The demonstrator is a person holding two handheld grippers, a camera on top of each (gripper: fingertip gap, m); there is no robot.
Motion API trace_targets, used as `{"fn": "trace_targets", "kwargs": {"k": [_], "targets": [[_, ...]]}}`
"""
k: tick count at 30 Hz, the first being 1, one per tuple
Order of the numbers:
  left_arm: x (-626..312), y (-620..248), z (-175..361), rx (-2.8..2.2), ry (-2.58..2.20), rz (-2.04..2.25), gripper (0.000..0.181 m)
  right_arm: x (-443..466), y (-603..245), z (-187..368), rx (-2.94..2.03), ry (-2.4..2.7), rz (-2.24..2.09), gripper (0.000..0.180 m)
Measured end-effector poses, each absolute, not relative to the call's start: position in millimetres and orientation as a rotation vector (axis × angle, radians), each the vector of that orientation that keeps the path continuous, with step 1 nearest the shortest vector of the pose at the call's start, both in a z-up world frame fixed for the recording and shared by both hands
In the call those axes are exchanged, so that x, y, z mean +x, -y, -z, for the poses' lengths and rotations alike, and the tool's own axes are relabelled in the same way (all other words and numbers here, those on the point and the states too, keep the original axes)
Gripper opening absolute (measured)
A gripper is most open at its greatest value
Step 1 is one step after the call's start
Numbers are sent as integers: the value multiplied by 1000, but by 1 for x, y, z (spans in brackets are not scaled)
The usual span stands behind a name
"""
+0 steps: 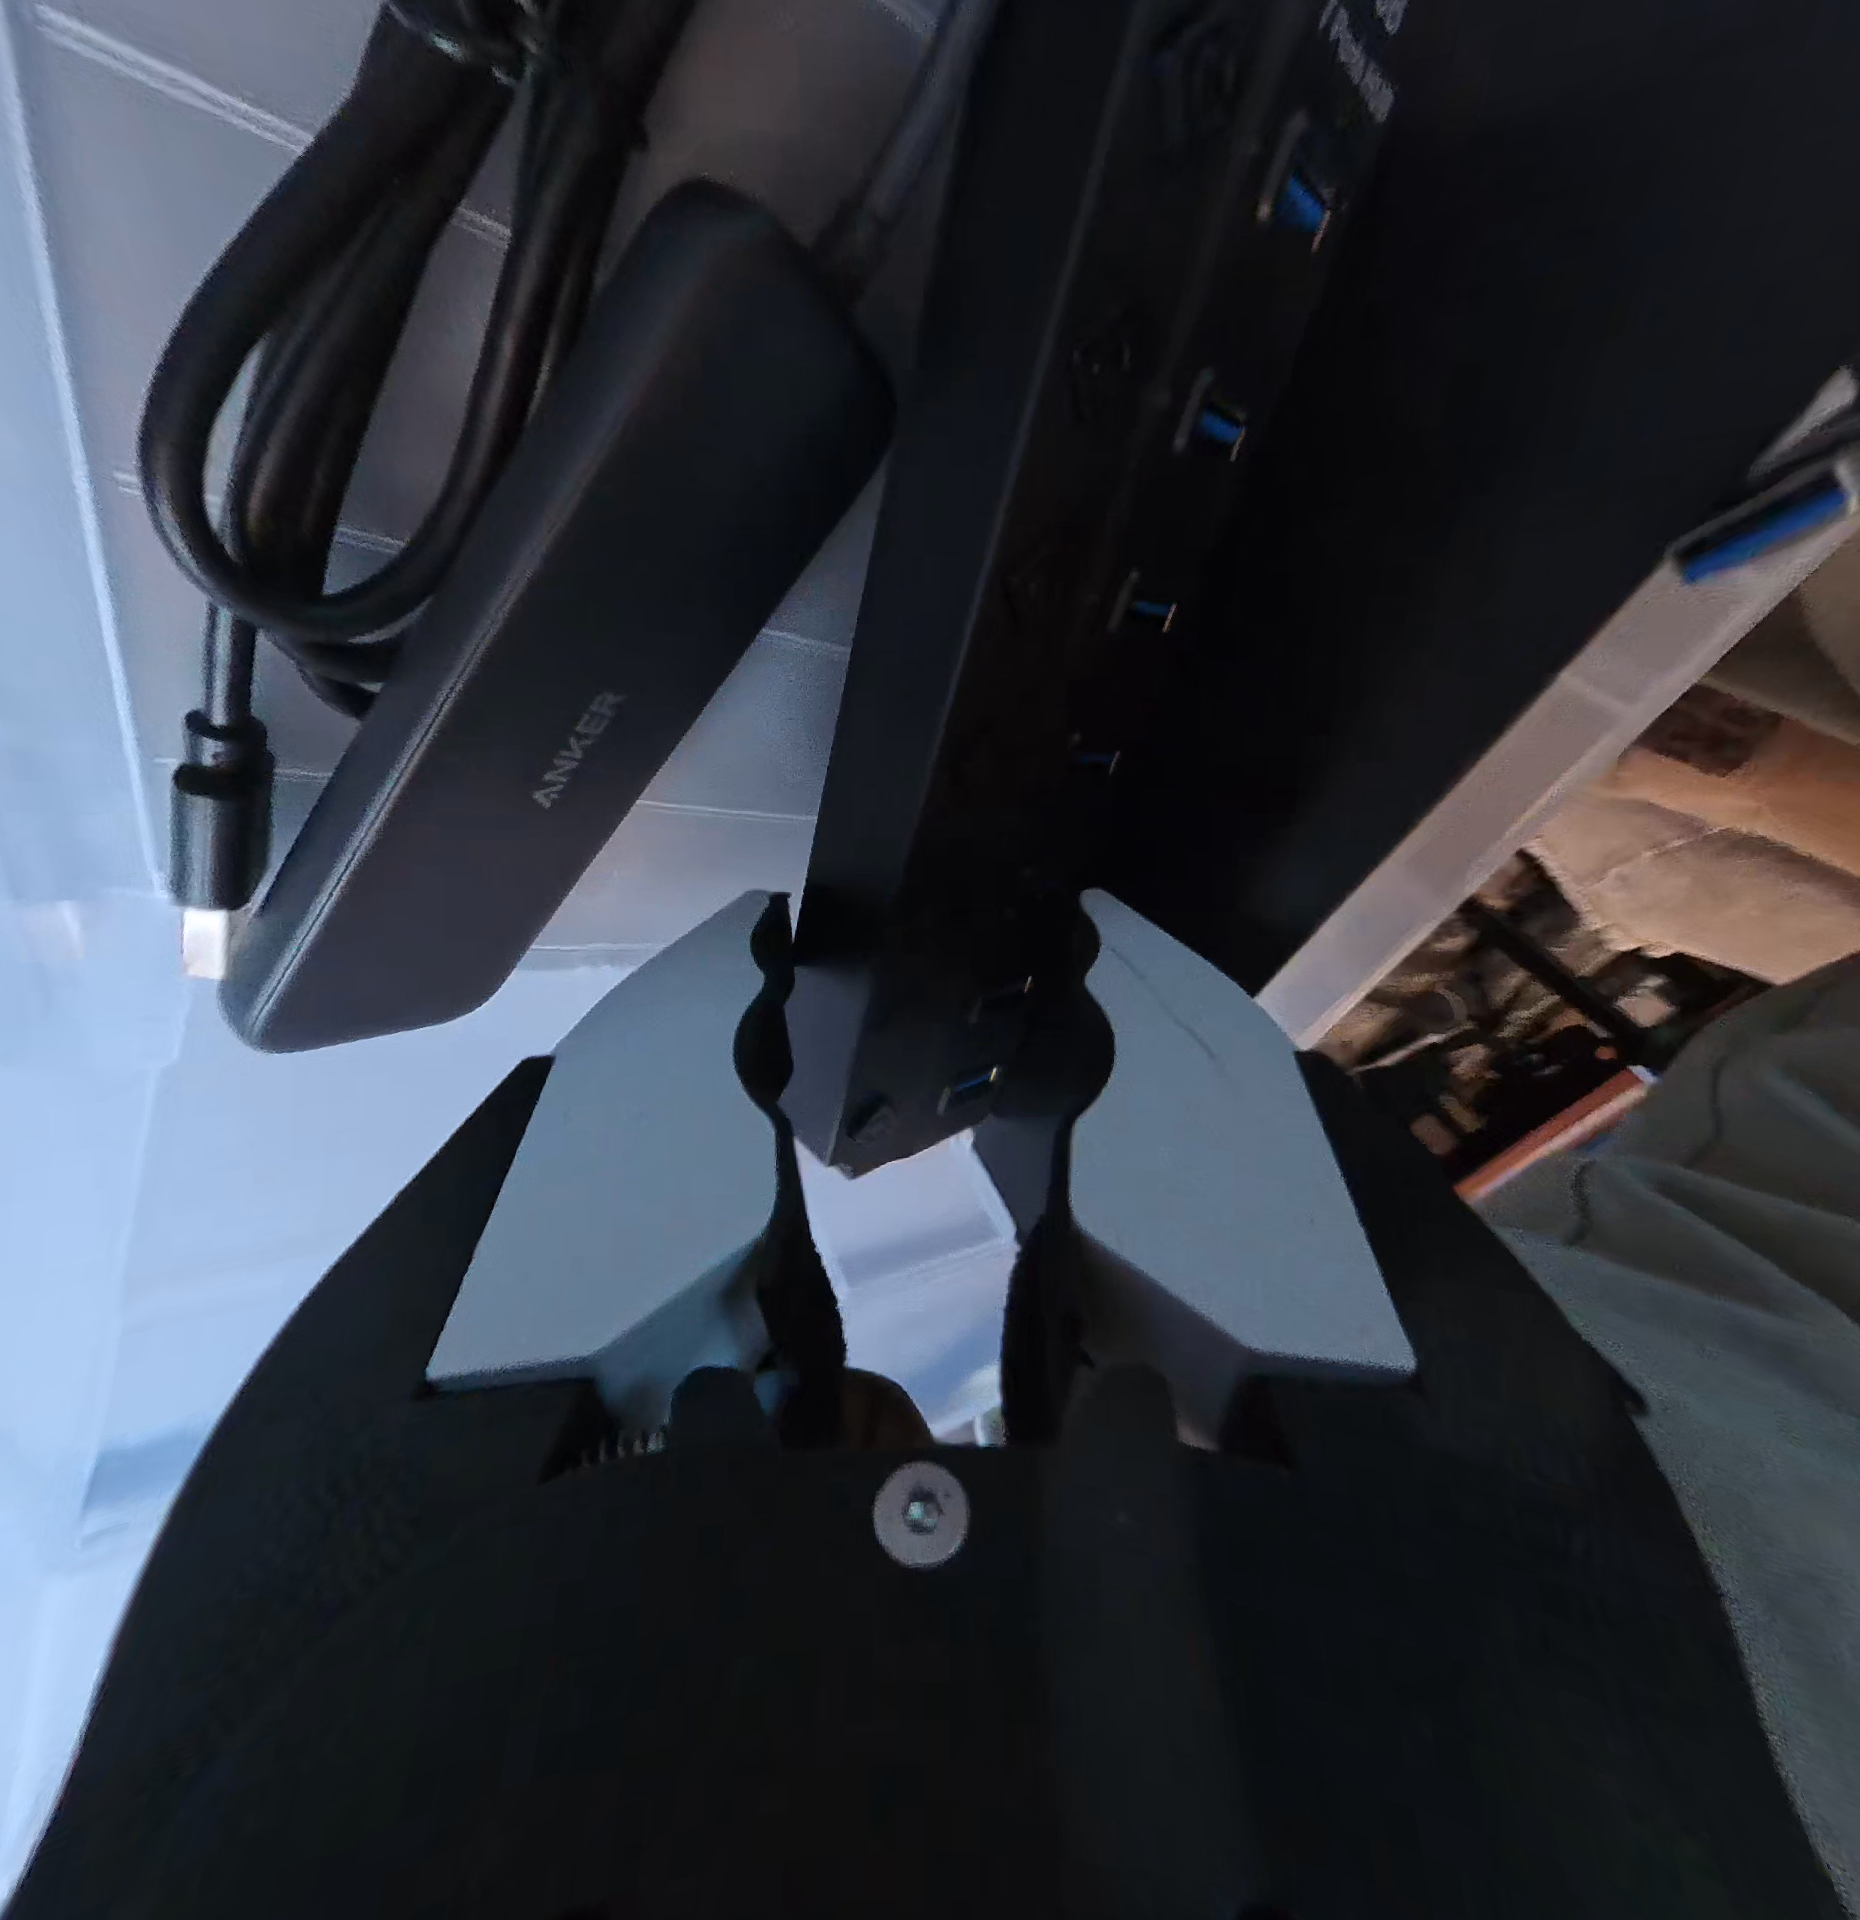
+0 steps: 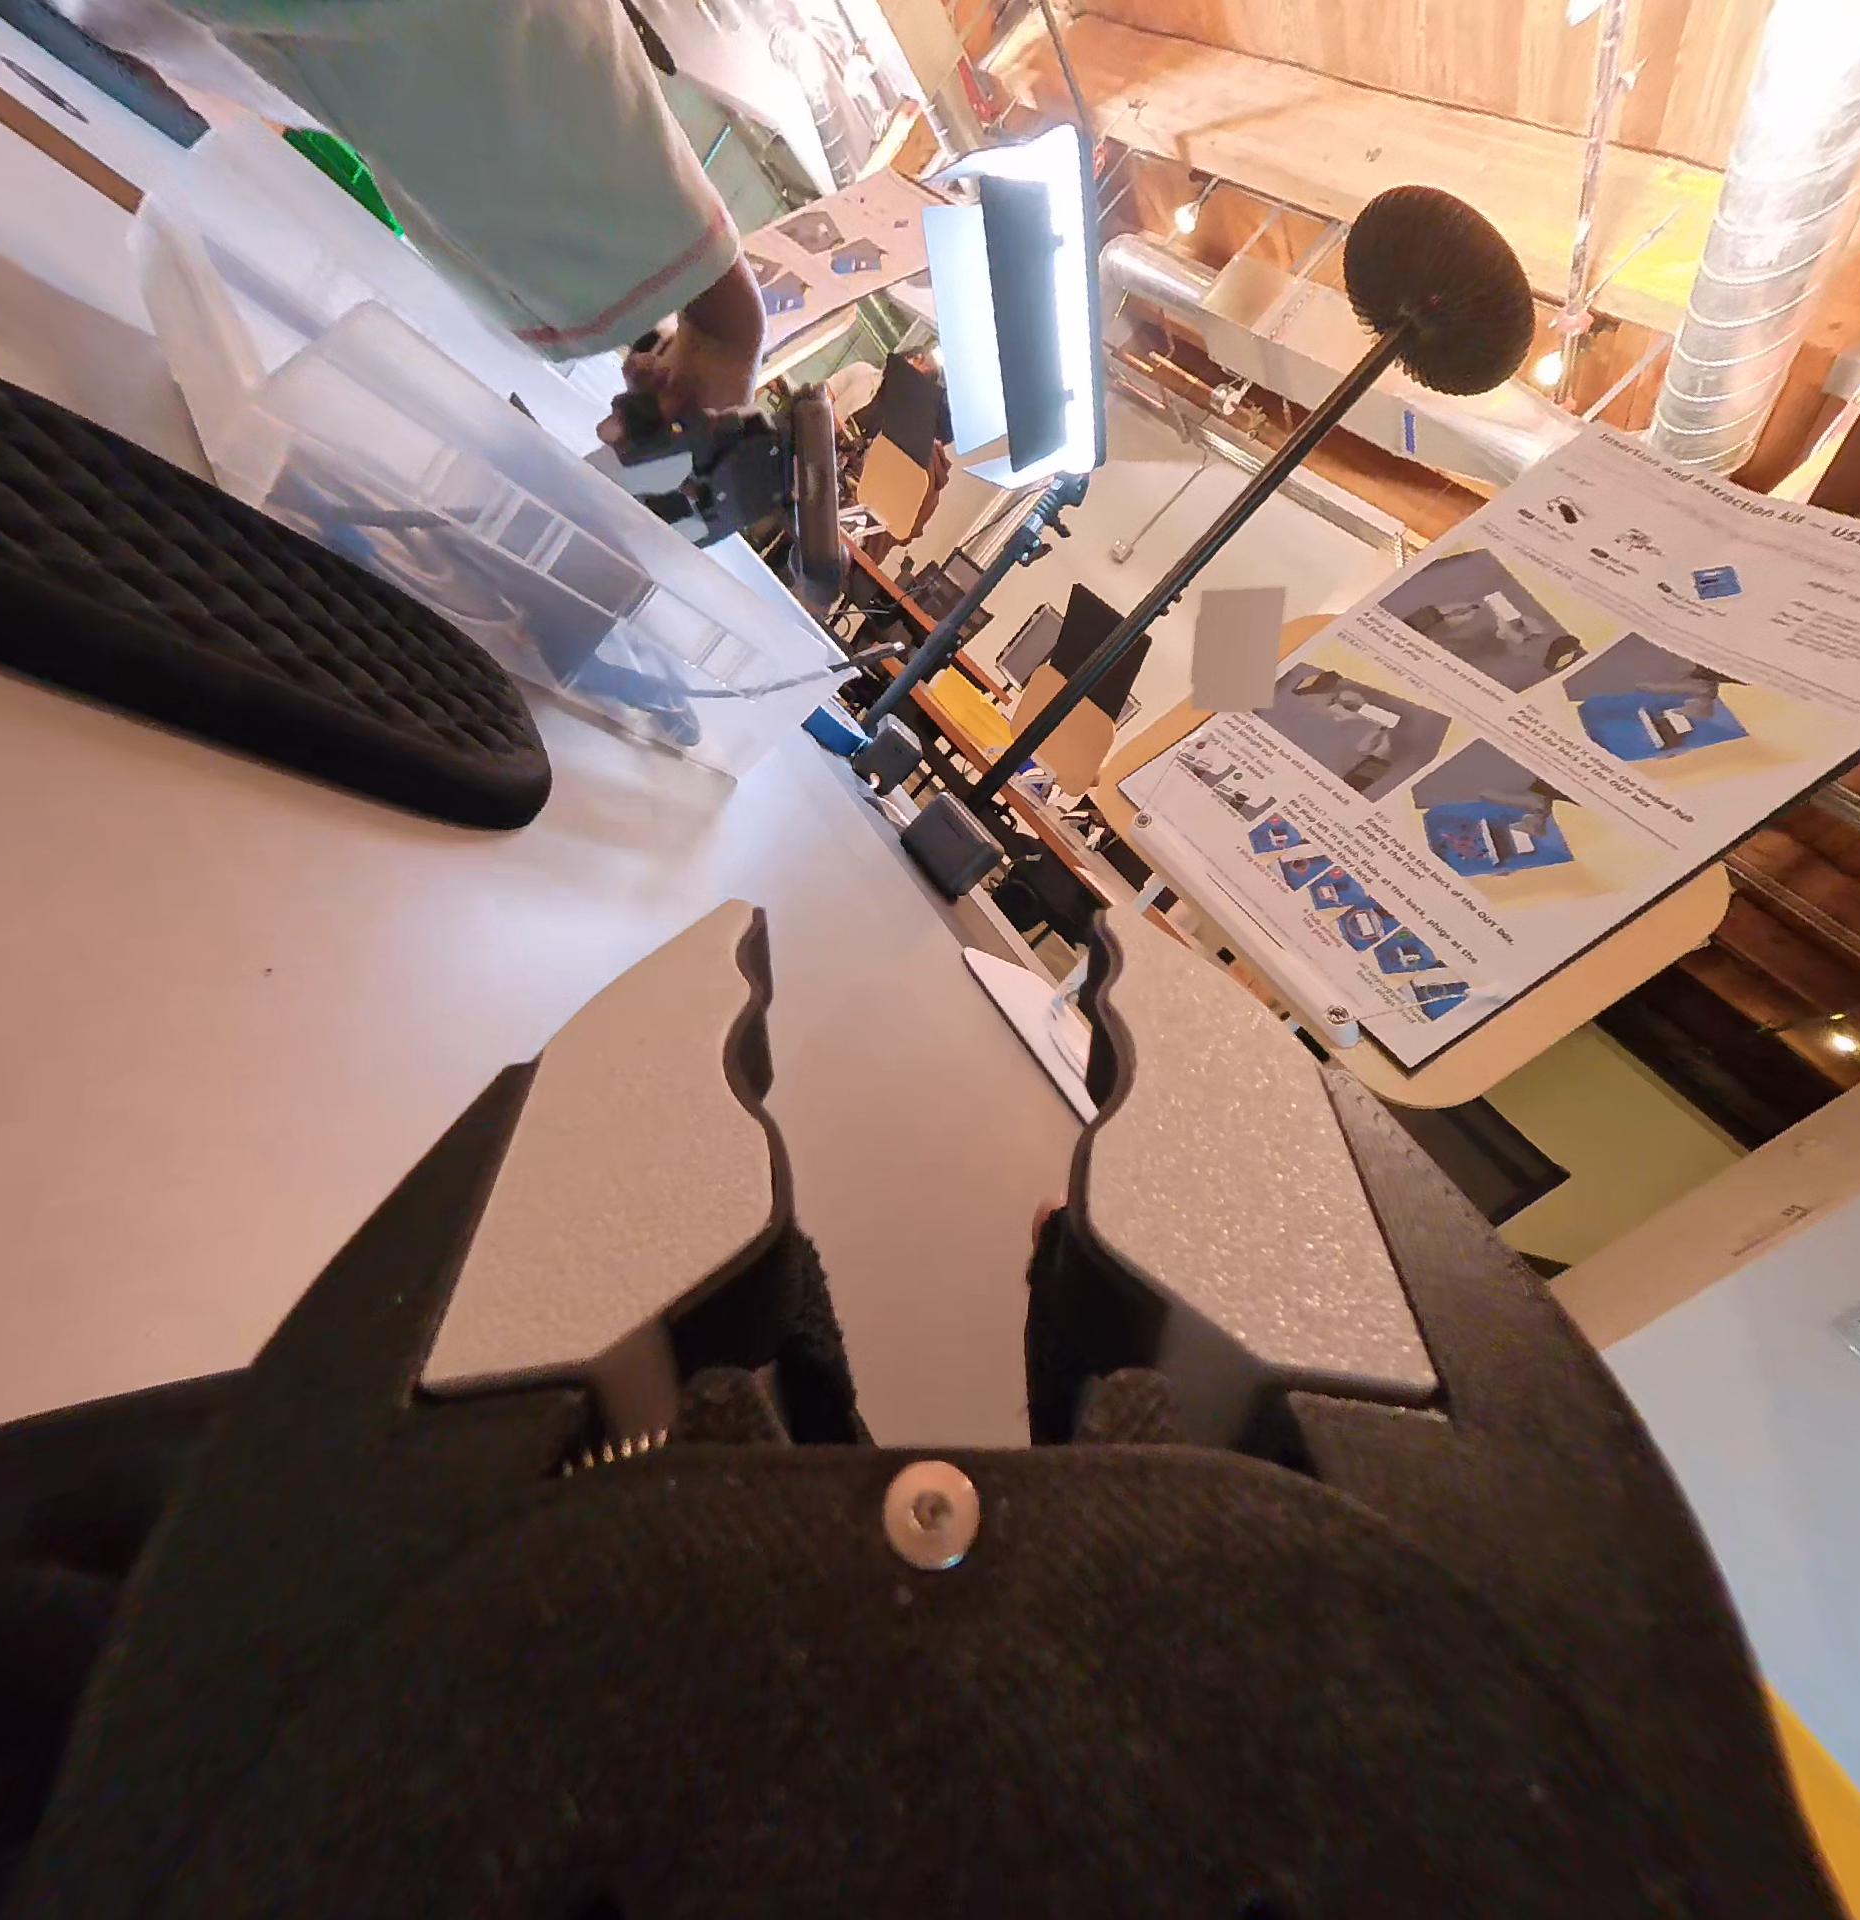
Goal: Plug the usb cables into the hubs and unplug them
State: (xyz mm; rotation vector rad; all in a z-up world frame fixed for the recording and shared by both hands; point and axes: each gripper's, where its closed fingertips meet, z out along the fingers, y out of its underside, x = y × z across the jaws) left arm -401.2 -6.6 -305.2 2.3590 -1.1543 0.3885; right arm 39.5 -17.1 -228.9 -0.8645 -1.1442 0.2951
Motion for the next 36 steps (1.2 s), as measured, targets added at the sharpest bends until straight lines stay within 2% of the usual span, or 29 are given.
{"fn": "trace_targets", "kwargs": {"k": [1,3,8,16,28,36], "targets": [[-404,3,303,2372,1220,-350,42,40,16,229,-868,1145,-290,59],[-403,-4,291,2445,1275,-343,35,40,16,230,-870,1145,-286,59],[-396,-14,249,2632,1489,-230,24,40,16,228,-862,1143,-273,58],[-379,-8,207,2640,1799,211,24,44,19,220,-834,1101,-283,56],[-360,-22,70,2579,2071,1245,24,45,19,218,-830,1093,-283,56],[-332,-25,25,2440,2181,1683,24,46,20,216,-821,1085,-282,56]]}}
